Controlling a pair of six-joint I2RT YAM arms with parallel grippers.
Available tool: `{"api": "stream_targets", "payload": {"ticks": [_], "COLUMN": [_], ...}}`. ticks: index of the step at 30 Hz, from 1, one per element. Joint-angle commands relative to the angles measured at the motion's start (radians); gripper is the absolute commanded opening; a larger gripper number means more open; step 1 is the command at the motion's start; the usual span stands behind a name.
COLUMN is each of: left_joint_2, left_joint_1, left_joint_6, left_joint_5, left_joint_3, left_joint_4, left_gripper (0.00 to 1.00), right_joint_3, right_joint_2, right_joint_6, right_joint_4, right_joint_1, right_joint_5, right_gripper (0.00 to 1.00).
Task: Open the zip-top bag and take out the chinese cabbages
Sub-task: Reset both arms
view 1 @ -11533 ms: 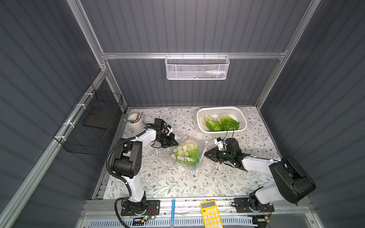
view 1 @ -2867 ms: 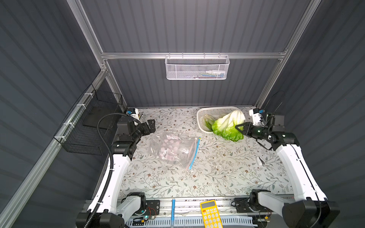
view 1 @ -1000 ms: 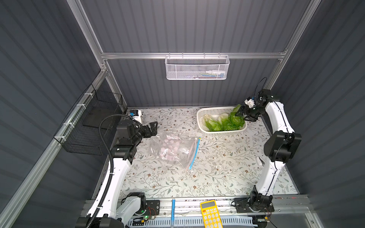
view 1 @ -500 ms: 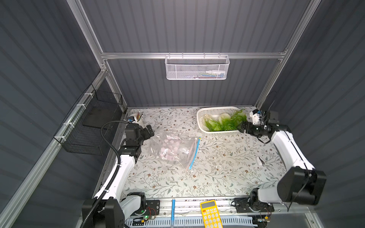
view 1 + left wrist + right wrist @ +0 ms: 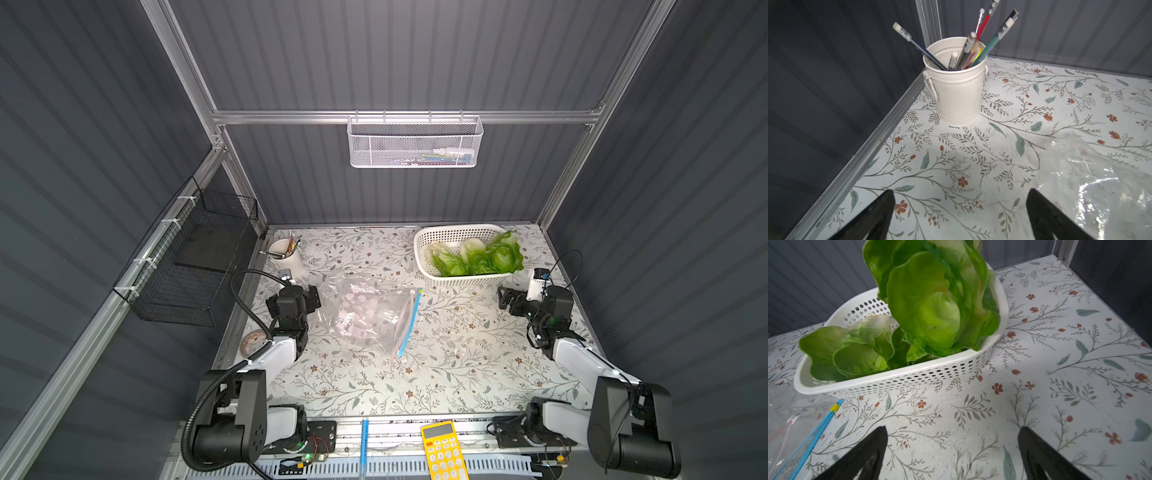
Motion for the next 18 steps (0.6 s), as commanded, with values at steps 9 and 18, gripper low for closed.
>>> {"api": "stream_targets", "payload": {"ticks": [9,18], "left_joint_2": [0.153,0.441], "left_joint_1": [-0.002,-0.002], "left_joint_6": [0.066,0.092], "left_joint_5": [0.088,0.125], "left_joint_3": [-0.099,-0.227], "left_joint_4": [0.393,0.931], "left_gripper": [1.00,1.00], "right_joint_3": [-0.124,-0.115], "right_joint_2": [0.165,0.248], "right_joint_6": [-0.028,-0.037], "right_joint_4": [0.542,0.604], "right_joint_1": [0.000,0.000], "right_joint_5": [0.039,0.009], "right_gripper": [0.99,0.99]}}
